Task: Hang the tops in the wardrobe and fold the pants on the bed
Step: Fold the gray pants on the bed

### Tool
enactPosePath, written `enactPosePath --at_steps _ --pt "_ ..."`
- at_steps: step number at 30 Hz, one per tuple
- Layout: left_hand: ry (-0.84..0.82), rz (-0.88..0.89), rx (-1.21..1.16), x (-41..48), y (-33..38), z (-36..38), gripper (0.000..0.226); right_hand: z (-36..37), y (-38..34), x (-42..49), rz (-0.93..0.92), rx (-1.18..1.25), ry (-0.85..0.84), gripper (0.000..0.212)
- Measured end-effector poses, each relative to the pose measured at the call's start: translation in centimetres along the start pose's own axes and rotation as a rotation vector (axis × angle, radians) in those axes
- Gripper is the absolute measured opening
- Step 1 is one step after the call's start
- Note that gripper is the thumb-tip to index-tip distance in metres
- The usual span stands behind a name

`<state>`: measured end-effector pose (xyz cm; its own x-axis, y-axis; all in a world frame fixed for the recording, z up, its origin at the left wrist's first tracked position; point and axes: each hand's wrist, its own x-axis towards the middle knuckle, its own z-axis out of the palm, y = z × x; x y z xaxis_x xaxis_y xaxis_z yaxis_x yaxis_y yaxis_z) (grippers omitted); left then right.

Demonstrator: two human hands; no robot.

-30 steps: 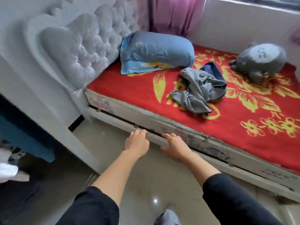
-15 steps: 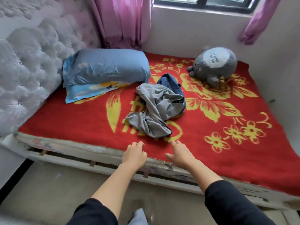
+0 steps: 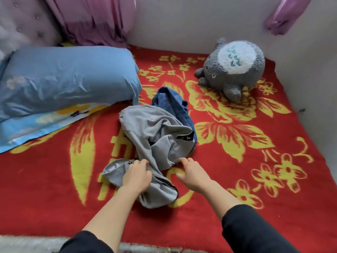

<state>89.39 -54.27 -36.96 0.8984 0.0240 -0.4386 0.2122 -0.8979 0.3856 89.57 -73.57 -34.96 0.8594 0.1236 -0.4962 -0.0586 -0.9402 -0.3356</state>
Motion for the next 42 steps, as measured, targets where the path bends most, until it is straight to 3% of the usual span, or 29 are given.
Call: enactPosePath --at_steps 5,10,14,17,19,22,26,28,31,32,34,36,38,40,42 --pt "0.063 -0.046 -0.018 8.6 0.1 0.2 0.045 -0.9 1.4 8.4 0.005 -0.030 -0.039 0.054" --pt "0.240 -0.123 -0.078 15.5 -1.7 2.1 0.057 1.2 3.3 16.0 -0.031 -0.050 -0.029 0.052" --pt "0.358 -0.219 -0.305 20.2 -4.4 3.8 0.075 3.7 4.3 21.6 -0.130 -0.113 0.139 0.073" --pt "0.365 -0.239 -0.460 23.3 -5.6 4.8 0.088 5.1 4.8 25.2 -0.182 -0.282 0.160 0.086" --pt "0.356 -0.198 -0.499 24.8 -6.0 5.5 0.089 5.6 5.0 26.7 -0.202 -0.342 0.139 0.069" --pt "0.410 -0.166 -0.492 26.1 -6.2 5.8 0.072 5.8 4.8 27.2 -0.245 -0.141 0.128 0.014" --pt "0.415 -0.069 -0.558 25.1 -6.0 5.2 0.049 5.6 6.0 25.1 -0.217 0.037 0.091 0.019" --pt "0.333 0.053 -0.569 23.4 -5.5 4.8 0.045 5.2 7.2 23.4 -0.140 0.061 -0.083 0.019" --pt "0.160 0.288 -0.512 19.8 -4.1 4.7 0.040 4.1 9.0 21.3 0.038 -0.028 -0.572 0.010" --pt "0.099 0.374 -0.477 18.6 -3.8 5.0 0.040 3.5 9.7 20.8 0.083 -0.156 -0.675 0.004" --pt "-0.059 0.550 -0.381 16.1 -2.9 6.3 0.044 2.0 10.4 19.9 0.154 -0.527 -0.822 0.018" --pt "-0.248 0.630 -0.272 13.7 -1.9 8.0 0.051 0.5 10.4 19.7 0.158 -0.734 -0.884 0.029" --pt "-0.385 0.583 -0.320 12.3 -1.6 9.3 0.053 -0.9 9.5 20.2 0.110 -0.604 -0.751 0.022" --pt "-0.442 0.389 -0.636 12.2 -1.7 9.2 0.043 -1.9 8.1 21.1 0.072 -0.211 -0.371 0.013" --pt "-0.221 0.152 -0.835 13.0 -2.5 8.6 0.031 -1.3 5.9 22.3 0.013 0.083 0.023 0.006"
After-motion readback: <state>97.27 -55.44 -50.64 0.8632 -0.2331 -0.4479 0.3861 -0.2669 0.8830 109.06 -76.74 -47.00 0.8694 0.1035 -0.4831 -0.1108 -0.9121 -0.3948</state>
